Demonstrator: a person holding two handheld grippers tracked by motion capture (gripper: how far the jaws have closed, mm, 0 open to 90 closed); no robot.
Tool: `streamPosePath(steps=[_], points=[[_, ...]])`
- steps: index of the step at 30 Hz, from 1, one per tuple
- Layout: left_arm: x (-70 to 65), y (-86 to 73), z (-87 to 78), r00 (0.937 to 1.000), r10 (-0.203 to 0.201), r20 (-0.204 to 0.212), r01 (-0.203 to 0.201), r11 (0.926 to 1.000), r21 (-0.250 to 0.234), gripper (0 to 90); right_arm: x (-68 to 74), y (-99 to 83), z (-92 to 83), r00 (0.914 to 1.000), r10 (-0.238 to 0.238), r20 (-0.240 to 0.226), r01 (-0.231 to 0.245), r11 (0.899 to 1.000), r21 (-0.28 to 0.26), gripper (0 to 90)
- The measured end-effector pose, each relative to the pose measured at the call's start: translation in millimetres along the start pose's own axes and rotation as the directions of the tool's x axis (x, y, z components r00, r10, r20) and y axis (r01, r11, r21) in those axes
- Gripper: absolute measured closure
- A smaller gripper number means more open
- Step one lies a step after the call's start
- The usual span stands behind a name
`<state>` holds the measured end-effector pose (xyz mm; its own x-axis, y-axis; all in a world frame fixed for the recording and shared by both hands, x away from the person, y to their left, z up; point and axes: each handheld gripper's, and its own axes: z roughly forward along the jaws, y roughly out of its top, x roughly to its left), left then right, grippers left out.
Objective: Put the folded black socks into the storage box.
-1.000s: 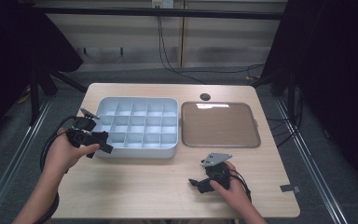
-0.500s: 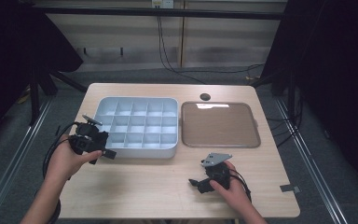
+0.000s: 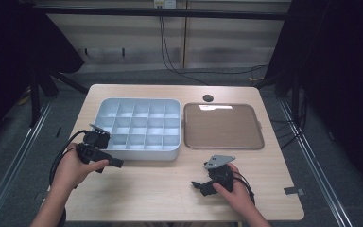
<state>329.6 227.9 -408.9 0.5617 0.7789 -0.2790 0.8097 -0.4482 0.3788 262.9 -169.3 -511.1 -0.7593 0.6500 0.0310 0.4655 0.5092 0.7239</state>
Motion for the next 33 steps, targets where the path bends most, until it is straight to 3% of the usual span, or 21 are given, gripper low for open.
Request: streamPosePath(steps=[17,18,21,25,33], points=[[-11.2,-14.7,32.2,0.9989,0.020,0.041,-0.020,0.9998,-0.006,28.9,0.0,0.0,0.0,1.0000,0.000,0.000,0.000,1.000,0.000,12.9],[-10.7,-15.6,34.0,0.9980,0.042,0.048,-0.042,0.9991,0.007,28.9,0.0,0.0,-0.1,1.0000,0.000,0.001,0.000,1.000,0.001,12.9],[-11.9,-17.9,40.8,0.9971,0.049,0.058,-0.049,0.9988,0.007,28.9,0.0,0.0,-0.1,1.0000,0.000,0.001,0.000,1.000,0.001,12.9],[-12.9,-20.0,45.4,0.9972,0.045,0.059,-0.044,0.9988,-0.018,29.1,0.0,0.0,-0.1,1.0000,0.000,0.001,0.000,1.000,0.001,12.9],[-17.2,-23.3,56.3,0.9943,0.092,0.054,-0.090,0.9950,-0.043,29.2,0.0,0.0,-0.1,1.0000,0.000,0.001,0.000,1.000,0.001,12.9]])
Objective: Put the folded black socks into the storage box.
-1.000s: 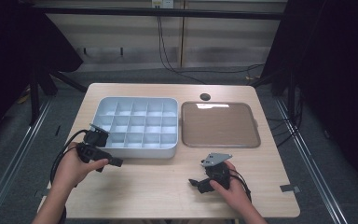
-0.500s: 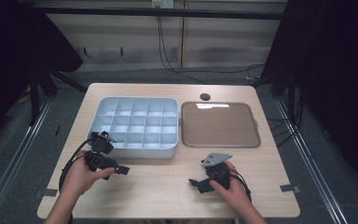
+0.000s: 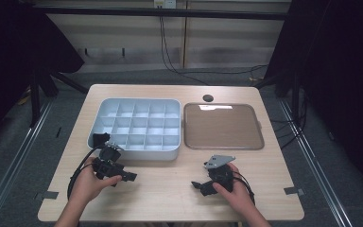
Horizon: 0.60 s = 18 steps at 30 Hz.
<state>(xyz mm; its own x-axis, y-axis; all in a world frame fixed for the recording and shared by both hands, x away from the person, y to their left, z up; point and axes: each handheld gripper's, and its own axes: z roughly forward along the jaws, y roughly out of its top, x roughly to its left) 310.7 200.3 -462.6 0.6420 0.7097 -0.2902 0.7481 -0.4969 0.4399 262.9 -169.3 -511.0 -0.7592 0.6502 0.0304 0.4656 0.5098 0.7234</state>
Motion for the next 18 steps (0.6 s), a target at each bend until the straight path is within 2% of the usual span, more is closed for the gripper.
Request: streamPosePath(steps=[8,13,18], points=[[-7.4,-3.1,14.1,0.9977,0.068,0.000,-0.068,0.9976,-0.010,29.2,0.0,0.0,0.0,1.0000,0.000,0.000,0.000,1.000,0.000,12.9],[-9.1,-7.0,20.1,0.9949,0.100,-0.017,-0.100,0.9947,-0.022,28.7,0.0,0.0,0.0,1.0000,0.000,0.000,0.000,1.000,0.000,12.9],[-11.5,-10.6,22.7,0.9881,0.151,-0.031,-0.152,0.9867,-0.057,27.0,0.0,0.0,0.1,1.0000,0.001,-0.001,-0.001,1.000,0.000,12.9]])
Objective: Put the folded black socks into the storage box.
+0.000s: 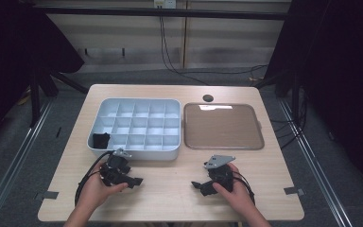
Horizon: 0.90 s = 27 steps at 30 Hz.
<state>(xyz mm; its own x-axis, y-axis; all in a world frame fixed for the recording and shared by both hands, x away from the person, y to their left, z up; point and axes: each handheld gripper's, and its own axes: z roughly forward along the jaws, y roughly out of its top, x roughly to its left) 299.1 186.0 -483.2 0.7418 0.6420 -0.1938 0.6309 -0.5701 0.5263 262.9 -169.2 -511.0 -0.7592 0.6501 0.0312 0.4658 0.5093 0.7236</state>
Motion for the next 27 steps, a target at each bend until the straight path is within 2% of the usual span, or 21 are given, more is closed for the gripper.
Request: streamPosePath(steps=[3,5,9,14,15,18,21,27], points=[[-2.8,-4.4,2.5,0.9992,0.034,-0.019,-0.035,0.9986,-0.040,24.5,0.0,0.0,-0.1,1.0000,-0.001,0.001,0.001,1.000,0.001,12.9],[-5.7,-7.6,3.6,0.9961,0.079,-0.040,-0.081,0.9956,-0.049,23.9,0.0,0.0,-0.1,1.0000,-0.001,0.000,0.001,1.000,0.001,12.9],[-8.2,-11.9,5.0,0.9911,0.116,-0.064,-0.121,0.9903,-0.069,21.5,0.3,0.0,-0.2,1.0000,0.001,-0.001,-0.001,1.000,0.002,12.9],[-8.8,-17.0,6.1,0.9873,0.140,-0.075,-0.147,0.9838,-0.102,20.4,0.3,-0.1,-0.2,1.0000,-0.001,0.000,0.001,1.000,0.001,12.9],[-9.8,-18.4,6.5,0.9844,0.152,-0.089,-0.161,0.9812,-0.106,20.0,0.4,0.0,-0.2,1.0000,0.000,-0.001,0.000,1.000,0.002,12.9],[-11.1,-22.1,8.4,0.9812,0.167,-0.097,-0.179,0.9754,-0.129,16.5,0.3,-0.1,-0.2,1.0000,0.000,-0.001,0.000,1.000,0.002,12.9],[-10.6,-25.6,9.1,0.9824,0.161,-0.094,-0.175,0.9714,-0.161,16.2,0.3,-0.1,-0.2,1.0000,-0.002,-0.001,0.002,1.000,0.001,12.9],[-9.1,-30.7,9.2,0.9812,0.168,-0.095,-0.184,0.9635,-0.195,16.1,0.2,-0.1,-0.1,1.0000,-0.003,-0.001,0.003,1.000,0.000,12.9]])
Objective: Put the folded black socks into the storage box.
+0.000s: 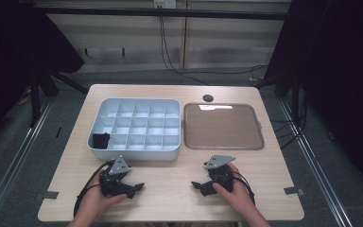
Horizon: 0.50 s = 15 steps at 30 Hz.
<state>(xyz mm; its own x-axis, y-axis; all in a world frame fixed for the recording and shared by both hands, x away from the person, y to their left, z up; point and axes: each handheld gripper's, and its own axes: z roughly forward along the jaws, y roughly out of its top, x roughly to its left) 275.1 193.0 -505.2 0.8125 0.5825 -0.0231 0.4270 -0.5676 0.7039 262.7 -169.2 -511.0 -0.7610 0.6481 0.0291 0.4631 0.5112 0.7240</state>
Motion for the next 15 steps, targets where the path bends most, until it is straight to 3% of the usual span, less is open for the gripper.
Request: streamPosePath(steps=[15], points=[[0.4,-3.4,0.3,1.0000,0.004,0.002,-0.004,0.9996,-0.028,15.2,0.0,-0.1,0.0,1.0000,-0.001,0.000,0.001,1.000,0.000,12.9]])
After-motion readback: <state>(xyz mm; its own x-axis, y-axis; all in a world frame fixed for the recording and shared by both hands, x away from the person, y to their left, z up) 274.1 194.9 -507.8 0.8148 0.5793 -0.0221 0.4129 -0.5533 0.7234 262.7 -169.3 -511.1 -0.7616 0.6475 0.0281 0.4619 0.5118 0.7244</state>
